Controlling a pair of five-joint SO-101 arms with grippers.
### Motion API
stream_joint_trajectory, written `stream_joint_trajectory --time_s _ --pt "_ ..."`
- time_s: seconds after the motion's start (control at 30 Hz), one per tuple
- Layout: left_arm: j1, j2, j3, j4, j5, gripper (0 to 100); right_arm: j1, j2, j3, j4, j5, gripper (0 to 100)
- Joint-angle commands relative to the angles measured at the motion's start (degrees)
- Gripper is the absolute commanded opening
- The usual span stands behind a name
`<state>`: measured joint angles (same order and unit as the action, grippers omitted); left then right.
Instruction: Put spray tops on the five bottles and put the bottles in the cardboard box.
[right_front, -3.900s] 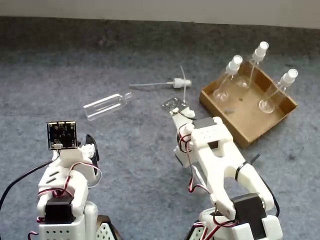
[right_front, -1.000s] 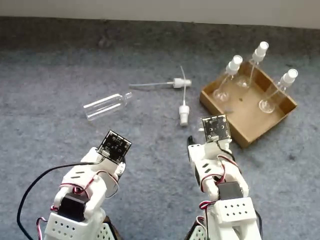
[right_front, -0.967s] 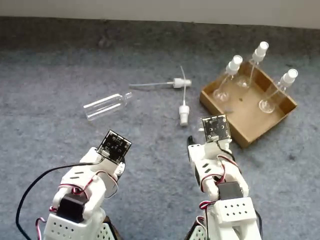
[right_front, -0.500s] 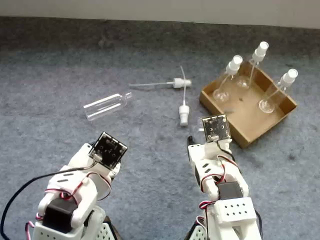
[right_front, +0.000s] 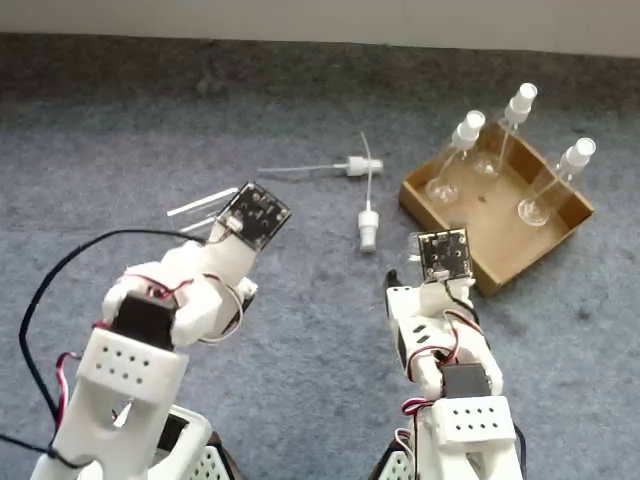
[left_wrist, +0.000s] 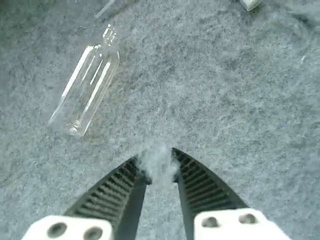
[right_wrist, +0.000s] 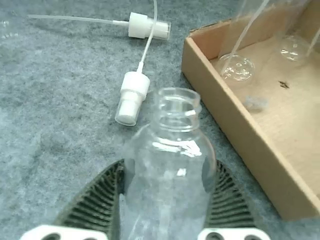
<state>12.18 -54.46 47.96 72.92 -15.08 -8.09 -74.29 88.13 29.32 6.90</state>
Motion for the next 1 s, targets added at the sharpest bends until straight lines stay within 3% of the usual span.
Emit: stream_joint_trajectory --time_s 0.0,0.33,0.57,0.97 --pt "1.27 7.87 -7.78 -0.44 -0.44 4 0.92 -1.45 -0.57 -1.71 -0.35 8.1" --pt "1.36 17.89 -9.63 -8.44 2.64 4 0.92 -1.45 -0.57 -1.71 -0.35 8.1" --pt "1.98 24.66 -18.15 -8.79 2.81 4 1.71 -1.45 -0.22 -1.54 -0.53 8.1" --pt "14.29 52.44 -41.54 -1.58 2.81 5 6.29 -1.45 1.27 -1.63 -0.53 8.1"
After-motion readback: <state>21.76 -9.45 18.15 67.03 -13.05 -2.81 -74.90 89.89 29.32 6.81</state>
